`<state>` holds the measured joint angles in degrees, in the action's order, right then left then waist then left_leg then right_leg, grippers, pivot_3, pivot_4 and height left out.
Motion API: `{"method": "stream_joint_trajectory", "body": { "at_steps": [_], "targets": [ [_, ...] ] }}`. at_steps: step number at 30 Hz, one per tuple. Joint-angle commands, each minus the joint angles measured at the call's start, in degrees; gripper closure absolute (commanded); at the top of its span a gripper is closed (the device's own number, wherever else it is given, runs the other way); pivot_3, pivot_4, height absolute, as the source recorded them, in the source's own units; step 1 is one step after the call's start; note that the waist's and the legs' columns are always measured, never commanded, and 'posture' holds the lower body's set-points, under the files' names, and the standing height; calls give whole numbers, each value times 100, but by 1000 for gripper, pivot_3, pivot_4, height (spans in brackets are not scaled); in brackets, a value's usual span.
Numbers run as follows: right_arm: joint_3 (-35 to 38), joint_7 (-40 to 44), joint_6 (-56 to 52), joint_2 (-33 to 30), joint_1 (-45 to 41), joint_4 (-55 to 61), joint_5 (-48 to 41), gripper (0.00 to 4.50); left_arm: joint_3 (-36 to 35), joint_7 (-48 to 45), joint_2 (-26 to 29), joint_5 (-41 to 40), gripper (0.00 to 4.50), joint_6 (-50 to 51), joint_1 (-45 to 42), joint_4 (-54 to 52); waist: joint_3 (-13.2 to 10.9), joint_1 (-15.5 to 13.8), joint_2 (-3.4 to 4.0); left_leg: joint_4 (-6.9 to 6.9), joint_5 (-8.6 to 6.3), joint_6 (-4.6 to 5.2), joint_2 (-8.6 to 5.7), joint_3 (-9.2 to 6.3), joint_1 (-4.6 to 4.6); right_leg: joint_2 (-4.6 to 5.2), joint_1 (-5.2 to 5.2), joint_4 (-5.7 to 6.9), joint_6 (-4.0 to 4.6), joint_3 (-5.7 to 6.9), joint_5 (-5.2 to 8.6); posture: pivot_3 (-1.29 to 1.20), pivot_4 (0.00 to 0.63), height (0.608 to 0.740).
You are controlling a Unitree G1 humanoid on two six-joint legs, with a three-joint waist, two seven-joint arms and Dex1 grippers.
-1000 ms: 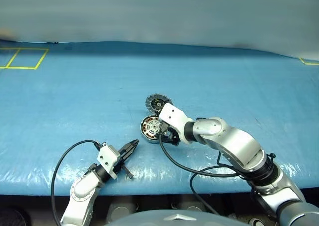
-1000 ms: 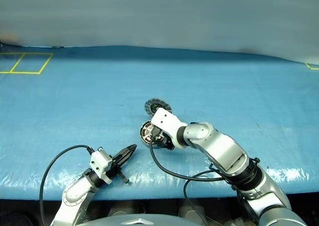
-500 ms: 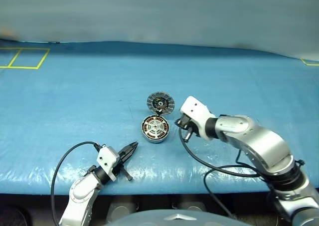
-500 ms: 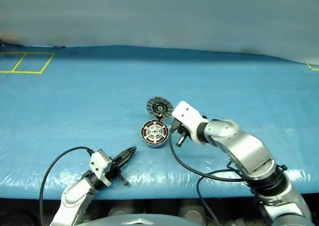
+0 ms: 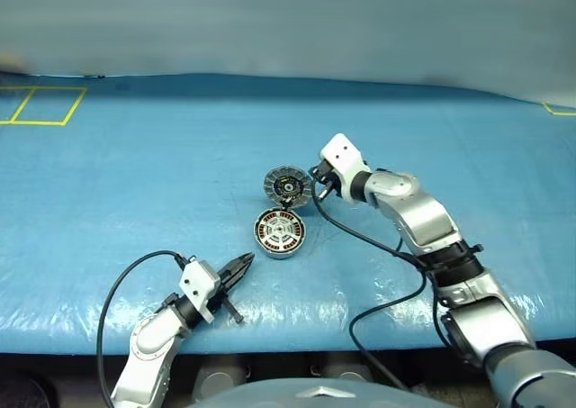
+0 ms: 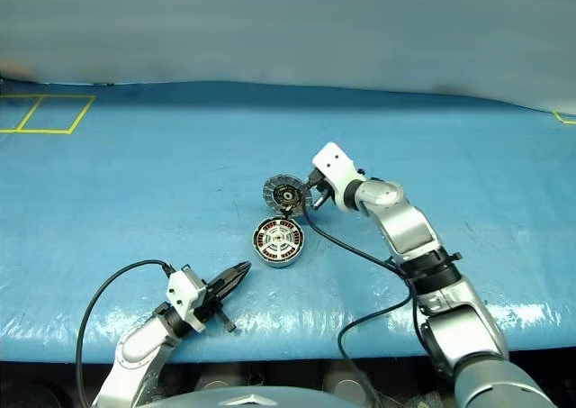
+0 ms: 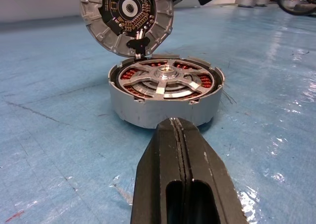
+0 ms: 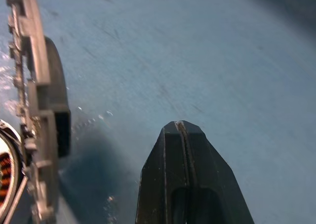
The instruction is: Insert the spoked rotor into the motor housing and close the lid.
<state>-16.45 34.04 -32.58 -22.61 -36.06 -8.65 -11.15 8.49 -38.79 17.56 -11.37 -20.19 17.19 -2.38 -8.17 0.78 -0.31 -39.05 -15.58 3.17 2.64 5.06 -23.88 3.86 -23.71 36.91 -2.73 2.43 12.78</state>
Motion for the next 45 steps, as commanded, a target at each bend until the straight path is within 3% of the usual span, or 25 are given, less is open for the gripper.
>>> {"method": "stream_joint_trajectory", "body": {
  "at_steps": [1, 9, 23, 32, 39, 42, 45],
  "targets": [
    [584, 626, -222, 324, -347, -372, -723, 4486, 39, -14, -18, -31, 4500, -56, -1, -89, -2, 0, 4, 0, 0, 0, 1, 0, 1, 0, 0, 1, 0, 0, 0, 0, 150, 740],
    [1025, 1354, -1295, 607, -177, -32, -1761, 4486, 45, -47, -39, -66, 4500, -96, 55, -5, -5, -5, 9, 0, 0, 0, 2, -1, 1, 4, 0, 2, 2, 1, 0, 0, 150, 740],
    [1019, 710, -1895, 1164, 1483, 1327, -2220, 4486, 35, -223, -45, -119, 4500, -128, 28, 171, -6, 6, 11, 0, -1, -1, 1, -2, 2, 13, -2, 5, 21, 3, 11, 0, 150, 740],
    [816, 57, -1615, 1418, 2270, 1537, -1903, 4486, 6, -254, -54, -119, 4500, -129, 14, 186, -2, 5, 10, -1, -1, -1, 0, -6, 23, 15, -5, 3, 32, 6, 17, 0, 150, 740],
    [6, -377, -722, 1035, 2627, 3297, -1029, 4486, -4, -227, -60, -103, 4500, -136, 29, 165, -2, -3, 12, -1, -2, 0, -3, -7, 15, 19, -15, 3, 33, 6, 18, 0, 150, 740],
    [-135, -672, -816, 965, 2791, 3841, -895, 3927, -4, -210, -75, -106, 4500, -129, 43, 157, -2, -6, 12, -1, -2, 0, -2, -7, 10, 18, -17, 2, 32, 7, 18, 0, 150, 740],
    [-382, -899, -910, 732, 2798, 4081, -513, 2939, 5, -198, -88, -104, 4500, -117, 47, 145, -2, -6, 11, -2, -2, -1, -1, -8, 12, 17, -16, 2, 33, 9, 19, 0, 150, 740]
  ]
}}
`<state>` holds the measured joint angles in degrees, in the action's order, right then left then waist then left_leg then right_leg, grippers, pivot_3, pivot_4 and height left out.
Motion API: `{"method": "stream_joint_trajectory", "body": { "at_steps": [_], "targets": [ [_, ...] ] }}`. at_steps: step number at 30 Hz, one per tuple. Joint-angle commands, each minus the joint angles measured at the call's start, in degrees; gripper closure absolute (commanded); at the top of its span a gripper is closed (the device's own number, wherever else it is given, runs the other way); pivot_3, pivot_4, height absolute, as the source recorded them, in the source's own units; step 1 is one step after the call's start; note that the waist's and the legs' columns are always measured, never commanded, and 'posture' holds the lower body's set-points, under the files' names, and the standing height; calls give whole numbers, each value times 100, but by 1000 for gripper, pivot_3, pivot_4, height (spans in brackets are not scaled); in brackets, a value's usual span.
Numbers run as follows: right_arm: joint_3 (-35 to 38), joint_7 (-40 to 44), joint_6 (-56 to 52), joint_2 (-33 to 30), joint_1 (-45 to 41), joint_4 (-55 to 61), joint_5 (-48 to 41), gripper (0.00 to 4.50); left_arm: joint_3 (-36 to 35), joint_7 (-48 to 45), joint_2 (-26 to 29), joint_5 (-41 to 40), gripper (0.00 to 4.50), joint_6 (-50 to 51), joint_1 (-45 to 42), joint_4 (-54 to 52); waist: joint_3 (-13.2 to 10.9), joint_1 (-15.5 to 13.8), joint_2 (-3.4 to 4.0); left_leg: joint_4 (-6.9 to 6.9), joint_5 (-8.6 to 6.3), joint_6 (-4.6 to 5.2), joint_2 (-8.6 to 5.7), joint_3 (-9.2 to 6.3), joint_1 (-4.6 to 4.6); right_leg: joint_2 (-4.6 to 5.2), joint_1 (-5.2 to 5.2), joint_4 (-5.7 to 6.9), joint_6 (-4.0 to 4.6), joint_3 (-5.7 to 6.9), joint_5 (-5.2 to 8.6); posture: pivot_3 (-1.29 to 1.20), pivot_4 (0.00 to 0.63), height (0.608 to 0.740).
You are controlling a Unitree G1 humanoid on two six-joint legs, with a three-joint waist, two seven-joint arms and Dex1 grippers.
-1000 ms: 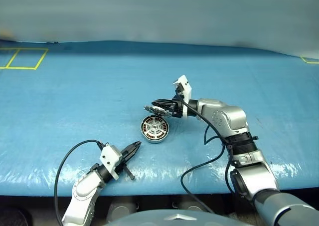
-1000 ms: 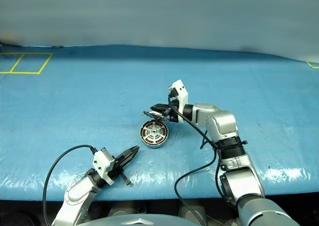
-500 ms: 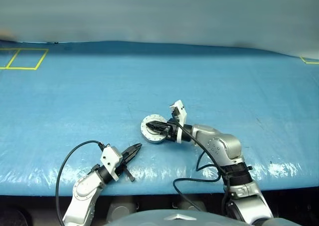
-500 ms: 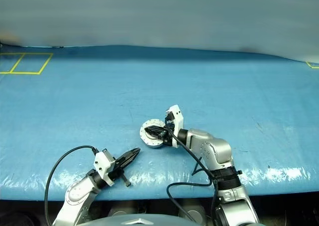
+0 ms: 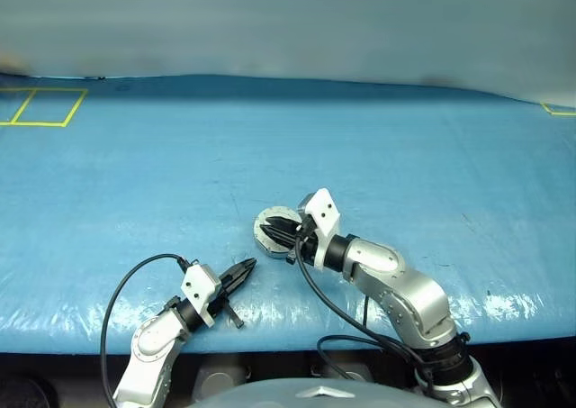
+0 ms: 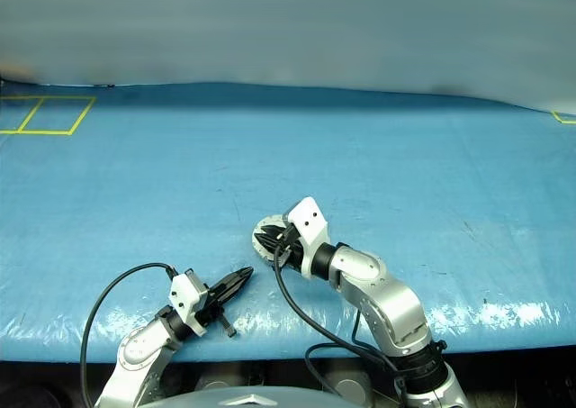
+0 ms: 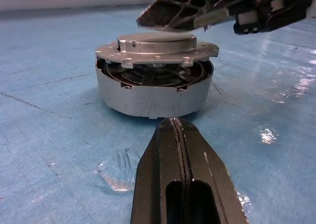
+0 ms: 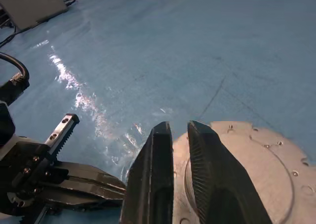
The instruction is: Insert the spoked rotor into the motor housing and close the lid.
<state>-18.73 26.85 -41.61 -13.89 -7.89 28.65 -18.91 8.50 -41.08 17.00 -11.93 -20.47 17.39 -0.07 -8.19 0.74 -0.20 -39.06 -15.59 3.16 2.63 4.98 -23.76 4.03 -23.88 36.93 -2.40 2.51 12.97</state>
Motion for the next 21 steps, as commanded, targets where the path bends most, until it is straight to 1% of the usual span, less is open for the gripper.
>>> {"method": "stream_joint_trajectory", "body": {
  "at_steps": [1, 5, 6, 8, 9, 14, 21],
  "targets": [
    [-230, -272, -39, -192, -33, 369, 391, 2628, 6, 36, -38, -46, 4500, -87, 27, -87, 0, -2, -1, -1, 0, 0, -1, 0, 1, 1, 0, 0, 1, 0, 0, 0, 150, 740],
    [-317, -424, -47, -184, -91, 231, 557, 1299, 21, 61, -48, -40, 4500, -58, 25, -119, 0, -3, -1, -3, 0, 0, -2, 0, 0, 3, 1, -2, 1, 1, 1, 0, 150, 740],
    [-318, -460, -28, -165, -111, 163, 607, 869, 25, 68, -50, -39, 4500, -47, 27, -132, 0, -3, -1, -3, 0, 0, -1, -1, 0, 2, 0, -1, 1, 2, 1, 0, 150, 740],
    [-307, -521, -3, -131, -139, 37, 688, 357, 31, 81, -44, -36, 4500, -28, 33, -160, 0, -4, -1, -2, 0, 0, -1, -1, -1, 1, 0, -2, 2, 2, 1, 0, 150, 740],
    [-306, -546, 8, -118, -149, -18, 725, 17, 31, 89, -41, -39, 4500, -15, 38, -176, 0, -4, -2, -2, 0, 1, -1, -1, -1, 1, 0, -1, 2, 2, 1, 0, 150, 740],
    [-320, -642, 167, -11, -174, -365, 905, 17, 43, 130, -25, -43, 4500, 37, 63, -251, 0, -3, -1, -2, 0, 1, -1, -1, -1, 1, 1, -2, 2, 2, 1, 0, 150, 740],
    [-518, -569, 577, -12, -84, -795, 1250, 17, 37, 163, -16, -54, 4500, 96, 114, -360, 0, -1, -1, -2, 0, 1, -1, -1, 0, -1, 1, -2, 1, 2, 1, 0, 150, 740]
  ]
}}
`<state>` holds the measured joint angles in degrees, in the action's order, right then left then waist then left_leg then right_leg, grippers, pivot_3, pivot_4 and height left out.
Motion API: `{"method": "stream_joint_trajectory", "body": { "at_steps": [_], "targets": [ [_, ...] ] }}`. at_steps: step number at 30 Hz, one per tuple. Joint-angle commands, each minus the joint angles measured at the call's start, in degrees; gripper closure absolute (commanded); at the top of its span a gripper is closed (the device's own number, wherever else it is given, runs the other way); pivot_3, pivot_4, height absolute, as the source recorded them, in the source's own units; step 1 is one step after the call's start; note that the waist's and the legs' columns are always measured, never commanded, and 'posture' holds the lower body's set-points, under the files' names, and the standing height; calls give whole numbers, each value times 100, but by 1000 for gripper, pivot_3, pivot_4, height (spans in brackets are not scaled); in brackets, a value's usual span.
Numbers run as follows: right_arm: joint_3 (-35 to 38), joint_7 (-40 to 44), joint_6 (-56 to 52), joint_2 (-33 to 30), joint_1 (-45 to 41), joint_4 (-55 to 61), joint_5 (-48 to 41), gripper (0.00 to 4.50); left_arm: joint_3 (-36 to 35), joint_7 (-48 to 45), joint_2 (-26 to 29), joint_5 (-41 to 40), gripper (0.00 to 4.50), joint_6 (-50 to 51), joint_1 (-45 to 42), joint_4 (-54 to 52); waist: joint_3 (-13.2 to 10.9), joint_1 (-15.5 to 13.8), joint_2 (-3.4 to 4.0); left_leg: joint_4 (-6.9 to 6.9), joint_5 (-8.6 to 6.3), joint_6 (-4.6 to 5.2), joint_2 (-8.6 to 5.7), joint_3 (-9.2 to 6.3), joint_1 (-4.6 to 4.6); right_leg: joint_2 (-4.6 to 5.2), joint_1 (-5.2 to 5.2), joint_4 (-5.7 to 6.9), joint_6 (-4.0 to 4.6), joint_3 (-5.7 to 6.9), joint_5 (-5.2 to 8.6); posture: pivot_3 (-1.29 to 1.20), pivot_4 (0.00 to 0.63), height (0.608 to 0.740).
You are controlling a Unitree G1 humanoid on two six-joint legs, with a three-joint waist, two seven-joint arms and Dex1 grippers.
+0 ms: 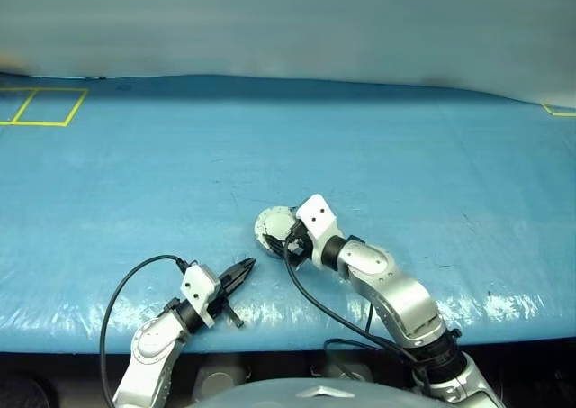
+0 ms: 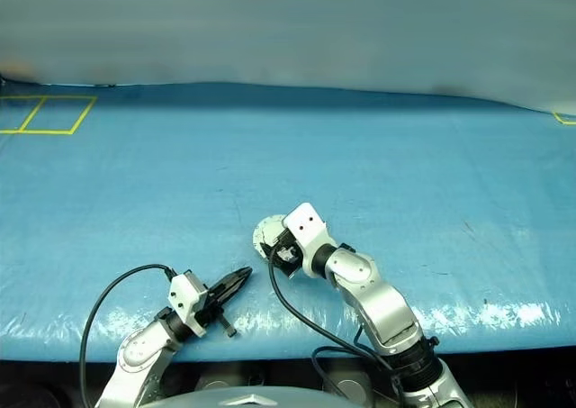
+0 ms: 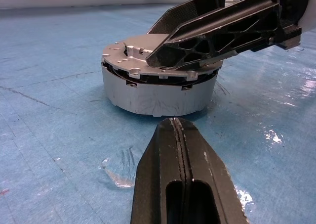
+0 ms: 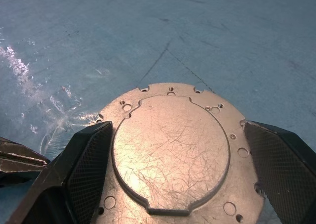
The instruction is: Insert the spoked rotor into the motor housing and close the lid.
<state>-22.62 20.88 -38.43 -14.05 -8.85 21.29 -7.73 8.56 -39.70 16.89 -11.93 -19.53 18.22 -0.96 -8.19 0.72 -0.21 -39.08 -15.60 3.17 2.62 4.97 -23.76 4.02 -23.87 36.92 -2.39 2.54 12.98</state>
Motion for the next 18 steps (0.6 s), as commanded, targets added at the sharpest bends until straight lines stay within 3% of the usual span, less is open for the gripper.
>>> {"method": "stream_joint_trajectory", "body": {
  "at_steps": [1, 5, 18],
  "targets": [
    [-145, 36, 311, 12, 50, -74, 158, 383, 28, 28, -3, -56, 4500, 13, 40, -287, 0, 1, 0, 0, 0, 0, 0, 1, 1, 0, 0, 0, 0, 0, 0, 0, 150, 740],
    [-242, 65, 579, -19, 166, -81, 311, 1458, 26, 36, 5, -55, 4500, 41, 61, -318, 0, 1, 0, 0, 0, 0, 1, 0, 2, -1, 2, 0, 0, 0, 0, 0, 150, 740],
    [-489, -219, 149, 282, 208, -358, 748, 1461, 48, 26, 22, -65, 4500, 86, 80, -354, 6, 27, -7, 0, 2, -4, 6, 0, 14, 0, 8, 2, 1, -2, 1, 0, 150, 740]
  ]
}}
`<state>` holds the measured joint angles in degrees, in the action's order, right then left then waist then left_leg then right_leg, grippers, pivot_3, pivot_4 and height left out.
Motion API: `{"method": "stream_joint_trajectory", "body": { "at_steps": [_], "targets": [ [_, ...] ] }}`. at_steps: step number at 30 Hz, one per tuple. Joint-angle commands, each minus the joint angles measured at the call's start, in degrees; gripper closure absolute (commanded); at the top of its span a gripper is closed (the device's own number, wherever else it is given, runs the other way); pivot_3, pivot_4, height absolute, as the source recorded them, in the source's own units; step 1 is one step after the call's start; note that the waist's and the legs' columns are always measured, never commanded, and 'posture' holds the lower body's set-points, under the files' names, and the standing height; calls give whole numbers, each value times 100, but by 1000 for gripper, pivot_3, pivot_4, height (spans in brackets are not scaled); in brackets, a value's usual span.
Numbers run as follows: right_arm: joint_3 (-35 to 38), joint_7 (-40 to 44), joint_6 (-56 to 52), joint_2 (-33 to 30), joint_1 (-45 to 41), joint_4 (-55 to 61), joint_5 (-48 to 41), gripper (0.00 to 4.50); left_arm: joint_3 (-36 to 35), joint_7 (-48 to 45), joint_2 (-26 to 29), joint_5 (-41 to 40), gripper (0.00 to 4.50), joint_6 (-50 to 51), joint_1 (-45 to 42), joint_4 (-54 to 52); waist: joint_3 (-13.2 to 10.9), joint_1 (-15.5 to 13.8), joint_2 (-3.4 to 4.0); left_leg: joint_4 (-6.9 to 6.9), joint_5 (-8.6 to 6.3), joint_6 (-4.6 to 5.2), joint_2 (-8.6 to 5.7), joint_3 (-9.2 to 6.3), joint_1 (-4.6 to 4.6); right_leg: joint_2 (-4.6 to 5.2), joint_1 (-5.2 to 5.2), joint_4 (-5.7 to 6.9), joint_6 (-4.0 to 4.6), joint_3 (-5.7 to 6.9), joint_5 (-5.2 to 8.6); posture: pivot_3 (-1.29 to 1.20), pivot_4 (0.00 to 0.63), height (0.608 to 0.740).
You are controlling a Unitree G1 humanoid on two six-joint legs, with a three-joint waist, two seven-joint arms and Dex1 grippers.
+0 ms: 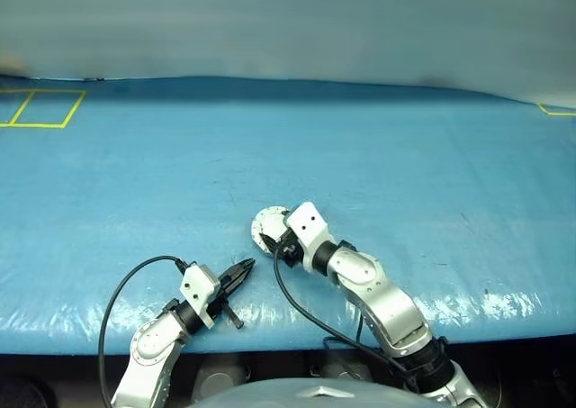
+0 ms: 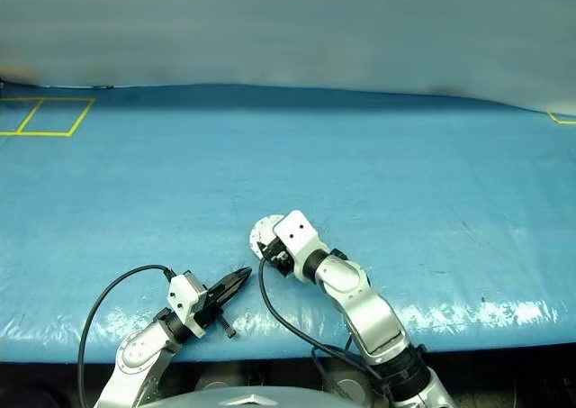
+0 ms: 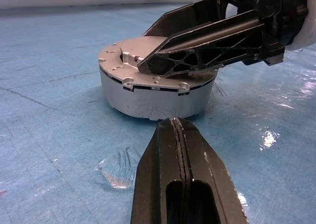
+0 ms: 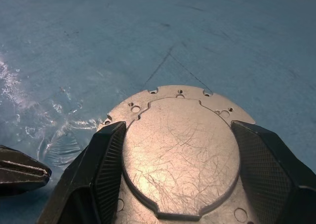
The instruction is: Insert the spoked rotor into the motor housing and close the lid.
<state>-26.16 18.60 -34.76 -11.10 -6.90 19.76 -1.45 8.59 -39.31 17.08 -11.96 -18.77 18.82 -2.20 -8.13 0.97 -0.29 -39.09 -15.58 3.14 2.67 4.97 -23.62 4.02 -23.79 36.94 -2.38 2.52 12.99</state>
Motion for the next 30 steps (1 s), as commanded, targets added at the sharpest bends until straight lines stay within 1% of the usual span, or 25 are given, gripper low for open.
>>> {"method": "stream_joint_trajectory", "body": {
  "at_steps": [1, 7, 11, 15, 18, 22, 30],
  "targets": [
    [-144, 26, -230, -9, 6, -210, 120, 1461, 45, -10, 2, -62, 4500, 15, 23, -234, 1, 5, -1, 0, 0, 0, 0, 0, 1, 4, 0, 0, 0, 0, 0, 0, 150, 740],
    [-130, 311, -349, -131, -86, -251, 30, 1461, 43, 8, -7, -53, 4500, 42, 52, -265, 2, 15, -1, 0, 0, 0, 0, 0, 0, 14, 0, 0, 1, 0, 0, 0, 150, 740],
    [5, 558, -490, -255, -264, -184, -94, 1461, 45, 0, -4, -57, 4500, 50, 57, -268, 2, 13, -2, 1, 0, 1, -2, 0, -1, 14, 0, -1, 1, 1, 0, 0, 150, 740],
    [305, 876, -713, -378, -543, -208, -384, 1461, 45, -30, -2, -75, 4500, 45, 31, -240, 2, 9, -1, 1, -1, 1, -3, -1, -3, 24, -1, -2, 1, 3, 0, 0, 150, 740],
    [321, 1012, -723, -482, -645, -258, -424, 1461, 43, -43, -4, -85, 4500, 38, 12, -223, 2, 1, -1, 1, -1, 2, -3, -2, -4, 26, -1, -2, 2, 5, 0, 0, 150, 740],
    [289, 1084, -534, -473, -602, -436, -424, 1461, 37, -32, -10, -82, 4500, 15, 0, -200, 2, -12, -1, 1, -1, 2, -4, -2, -5, 27, -1, -3, 2, 6, 0, 0, 150, 740],
    [186, 1145, 549, -444, -289, -889, -232, 1461, 16, 16, -17, -59, 4500, -16, -3, -183, 3, 16, -4, 1, -1, 2, -3, -2, 0, 24, 3, -2, 2, 4, 1, 0, 150, 740]
  ]
}}
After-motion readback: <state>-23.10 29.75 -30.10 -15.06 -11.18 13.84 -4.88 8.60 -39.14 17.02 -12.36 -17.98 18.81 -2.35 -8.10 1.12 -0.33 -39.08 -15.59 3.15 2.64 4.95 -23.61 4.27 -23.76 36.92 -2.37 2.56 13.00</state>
